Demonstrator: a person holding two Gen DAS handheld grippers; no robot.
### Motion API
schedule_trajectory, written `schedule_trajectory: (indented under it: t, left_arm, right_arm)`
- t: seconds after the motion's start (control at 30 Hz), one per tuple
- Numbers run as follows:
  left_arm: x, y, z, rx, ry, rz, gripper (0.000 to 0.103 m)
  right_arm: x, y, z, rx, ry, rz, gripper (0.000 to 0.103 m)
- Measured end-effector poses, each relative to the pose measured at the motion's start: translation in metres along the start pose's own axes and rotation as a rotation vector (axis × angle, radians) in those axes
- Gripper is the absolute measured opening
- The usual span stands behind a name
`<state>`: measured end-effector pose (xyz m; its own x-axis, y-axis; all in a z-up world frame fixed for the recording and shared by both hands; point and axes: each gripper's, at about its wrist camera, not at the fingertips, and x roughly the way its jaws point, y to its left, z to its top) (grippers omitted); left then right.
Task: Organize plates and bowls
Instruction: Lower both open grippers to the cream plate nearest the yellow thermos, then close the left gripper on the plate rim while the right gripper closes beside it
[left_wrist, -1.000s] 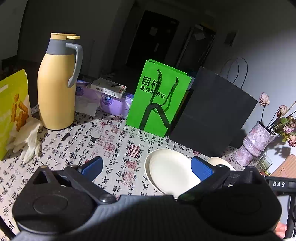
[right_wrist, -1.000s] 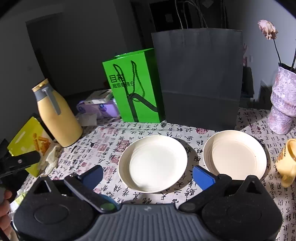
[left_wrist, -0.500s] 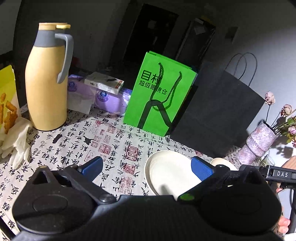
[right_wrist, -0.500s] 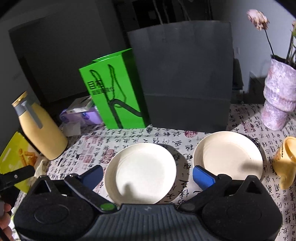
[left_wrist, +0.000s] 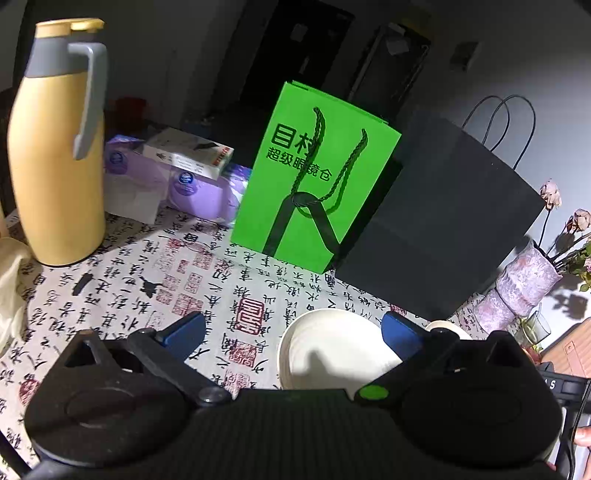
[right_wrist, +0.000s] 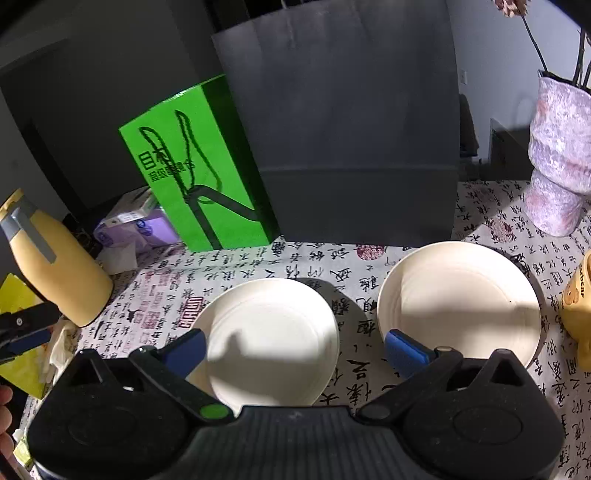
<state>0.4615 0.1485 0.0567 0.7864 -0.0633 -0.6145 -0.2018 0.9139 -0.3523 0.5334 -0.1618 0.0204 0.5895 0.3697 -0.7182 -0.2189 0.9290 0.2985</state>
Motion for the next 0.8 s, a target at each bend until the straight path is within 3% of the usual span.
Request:
schedule_trajectory:
  t: [0.2,0.53,0.8]
  left_arm:
    - [0.025,-0.004,0.011,0.024,0.029,-0.013,0.103]
    - [0.075,0.028,0.001,-0.026,0.110,-0.018,0.103]
    - [0.099,0.034,-0.010,0.009,0.188,-0.065,0.102]
  right_arm:
    - [0.011,0.000,0.000,0.005,0.002,-0.010,0.103]
    - [0.029,0.022,-0.001,-0.069,0.030,-0.066,0.102]
    - [0.051,0.026,-0.004,-0.072,0.061,-0.116,0.093]
